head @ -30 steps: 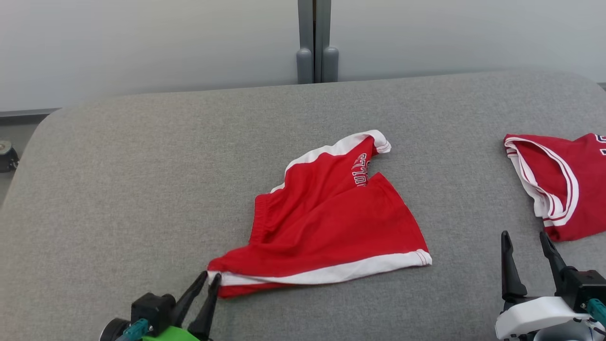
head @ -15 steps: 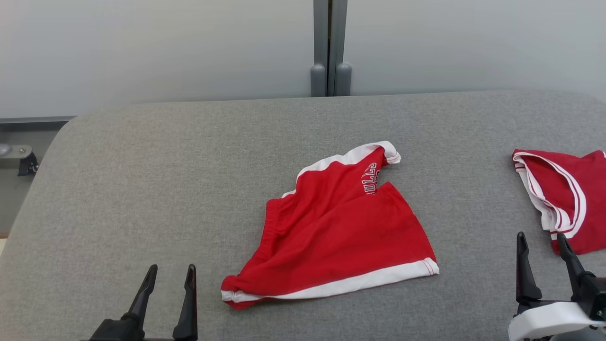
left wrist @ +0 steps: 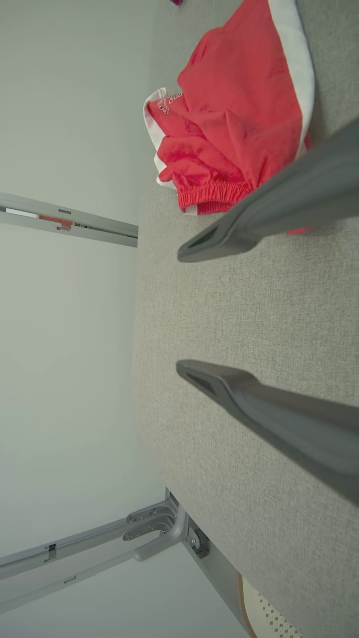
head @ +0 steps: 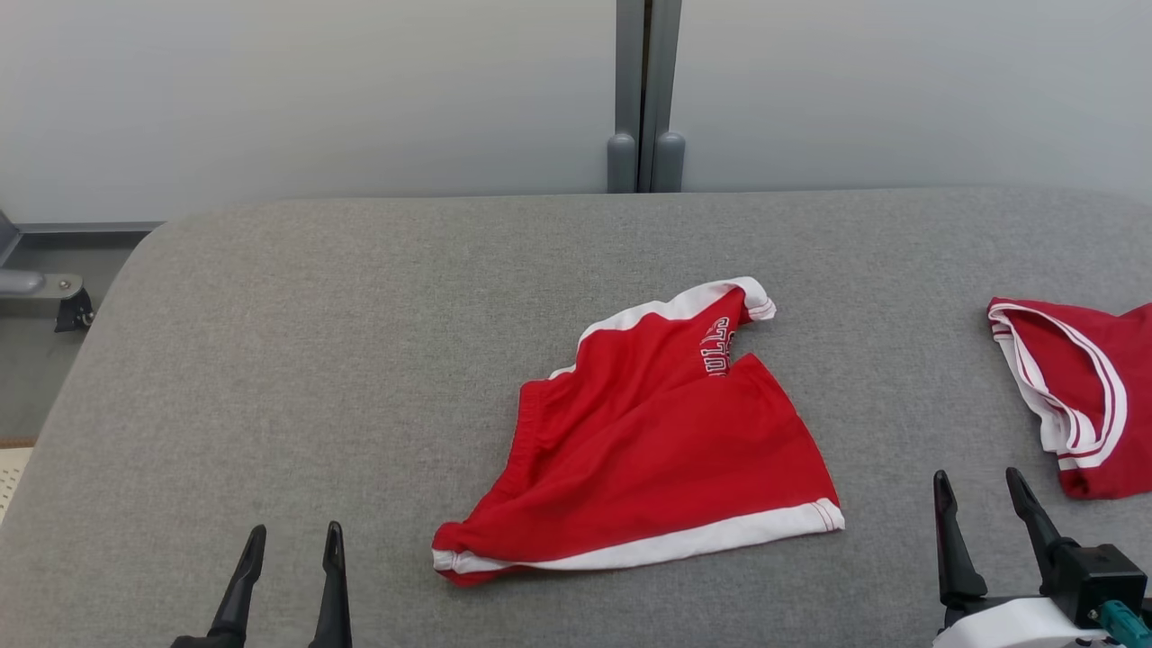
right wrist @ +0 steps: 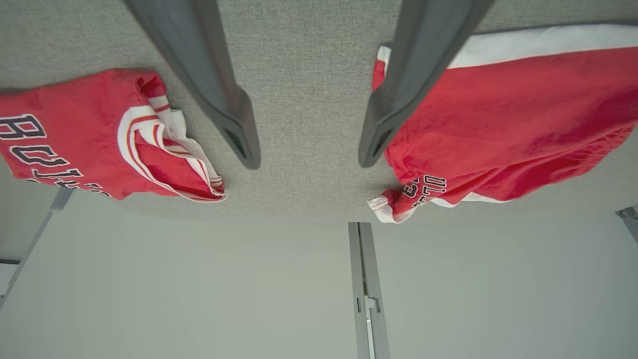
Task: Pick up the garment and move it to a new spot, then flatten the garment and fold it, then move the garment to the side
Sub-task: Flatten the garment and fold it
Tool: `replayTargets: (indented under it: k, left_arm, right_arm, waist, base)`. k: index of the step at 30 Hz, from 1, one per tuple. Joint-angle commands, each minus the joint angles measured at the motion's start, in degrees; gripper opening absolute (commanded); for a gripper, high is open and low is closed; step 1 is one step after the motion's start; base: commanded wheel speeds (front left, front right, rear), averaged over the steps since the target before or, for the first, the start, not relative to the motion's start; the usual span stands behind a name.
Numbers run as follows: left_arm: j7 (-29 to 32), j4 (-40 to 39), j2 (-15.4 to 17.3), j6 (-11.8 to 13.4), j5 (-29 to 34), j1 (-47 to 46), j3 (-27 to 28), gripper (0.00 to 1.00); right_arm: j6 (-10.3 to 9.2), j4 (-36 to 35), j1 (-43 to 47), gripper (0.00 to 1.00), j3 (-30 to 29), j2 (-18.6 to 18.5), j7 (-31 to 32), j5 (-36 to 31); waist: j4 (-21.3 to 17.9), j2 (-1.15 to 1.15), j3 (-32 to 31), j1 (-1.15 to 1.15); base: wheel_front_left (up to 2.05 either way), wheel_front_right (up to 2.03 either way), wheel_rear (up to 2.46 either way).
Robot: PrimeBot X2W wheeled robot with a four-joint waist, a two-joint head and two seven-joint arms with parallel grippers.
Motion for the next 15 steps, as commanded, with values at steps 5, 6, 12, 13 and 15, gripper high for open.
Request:
replayTargets:
  k: [5, 6, 12, 13, 15]
  left_arm:
    - [0.0, 0.7, -0.2, -1.4, -0.1, -0.6, -0.8, 1.0]
    - [0.0, 0.9, -0.2, -1.5, -0.2, -0.7, -1.0, 1.0]
    - [0.0, 2.1, -0.2, -1.8, -0.1, -1.3, -2.4, 1.0]
    - [0.0, 2.6, -0.1, -1.8, -0.4, -1.4, -3.6, 1.0]
    - [0.0, 3.5, 0.9, -1.8, -1.7, -2.0, -5.8, 1.0]
  right_arm:
    - [-0.09, 0.4, 1.0, 1.0, 0.8, -0.1, 0.0, 0.6]
    - [-0.09, 0.5, 1.0, 1.0, 0.9, -0.1, 0.0, 0.7]
    - [-0.09, 1.1, 0.5, 1.0, 1.1, -0.1, 0.0, 1.2]
    - [-0.09, 1.2, 0.3, 1.0, 1.2, -0.1, 0.0, 1.4]
    - [-0.09, 1.4, -0.6, 1.0, 1.7, -0.1, 0.0, 2.7]
  waist:
    - [-0.2, 0.0, 0.0, 0.0]
    - [-0.2, 0.0, 0.0, 0.0]
    - [-0.8, 0.0, 0.3, 0.0]
    - [-0.9, 0.0, 0.4, 0.0]
    - [-0.9, 0.0, 0.4, 0.0]
  base:
    - [0.0, 0.0, 0.0]
    - [0.0, 0.0, 0.0]
    - [0.0, 0.0, 0.0]
    - [0.0, 0.0, 0.0]
    - [0.0, 0.0, 0.0]
